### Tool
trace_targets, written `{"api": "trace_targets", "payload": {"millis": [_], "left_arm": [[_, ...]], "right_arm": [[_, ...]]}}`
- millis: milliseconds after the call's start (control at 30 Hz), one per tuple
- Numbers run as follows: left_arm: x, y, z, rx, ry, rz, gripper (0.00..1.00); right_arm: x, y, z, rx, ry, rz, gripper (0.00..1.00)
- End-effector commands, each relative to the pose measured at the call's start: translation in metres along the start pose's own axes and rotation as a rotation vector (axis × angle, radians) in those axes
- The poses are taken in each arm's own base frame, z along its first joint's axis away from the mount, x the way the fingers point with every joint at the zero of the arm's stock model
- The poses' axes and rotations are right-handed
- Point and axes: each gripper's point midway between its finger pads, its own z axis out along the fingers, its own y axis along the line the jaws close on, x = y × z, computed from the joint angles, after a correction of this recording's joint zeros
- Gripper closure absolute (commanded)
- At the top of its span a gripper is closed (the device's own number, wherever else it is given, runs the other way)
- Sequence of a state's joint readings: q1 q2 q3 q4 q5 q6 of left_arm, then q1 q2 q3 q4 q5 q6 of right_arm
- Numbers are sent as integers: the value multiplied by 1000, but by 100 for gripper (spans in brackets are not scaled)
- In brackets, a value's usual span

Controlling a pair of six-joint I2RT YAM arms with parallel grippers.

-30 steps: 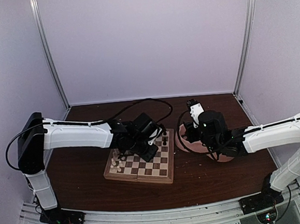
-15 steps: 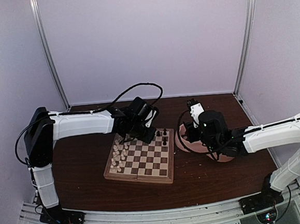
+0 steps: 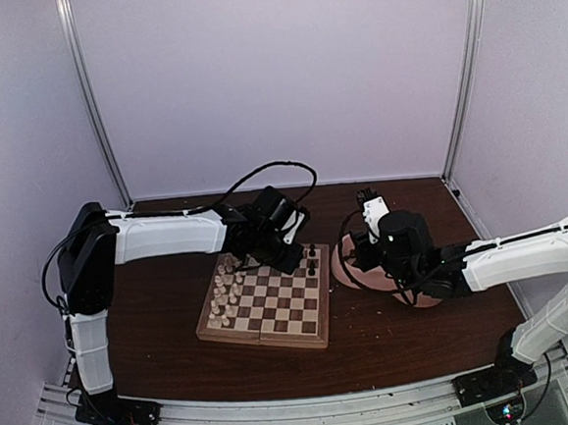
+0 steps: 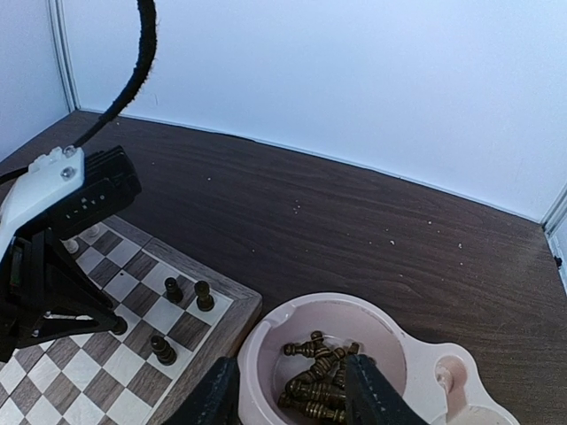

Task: Set up the chess pieces on the board
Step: Place the pawn on b7.

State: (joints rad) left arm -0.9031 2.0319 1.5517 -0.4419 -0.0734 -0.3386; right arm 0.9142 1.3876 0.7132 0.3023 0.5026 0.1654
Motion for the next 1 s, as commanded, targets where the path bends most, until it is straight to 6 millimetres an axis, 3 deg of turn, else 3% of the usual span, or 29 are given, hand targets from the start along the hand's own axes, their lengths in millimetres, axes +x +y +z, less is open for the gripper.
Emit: {"api": "trace_targets", "payload": {"millis": [0, 967], "left_arm": [[-16, -10, 1, 41, -41, 7, 99], [-24, 3, 32, -16, -40, 26, 100]], "right_arm": [[-4, -10, -2, 36, -15, 19, 57], [-5, -8, -2, 23, -15, 25, 57]]}}
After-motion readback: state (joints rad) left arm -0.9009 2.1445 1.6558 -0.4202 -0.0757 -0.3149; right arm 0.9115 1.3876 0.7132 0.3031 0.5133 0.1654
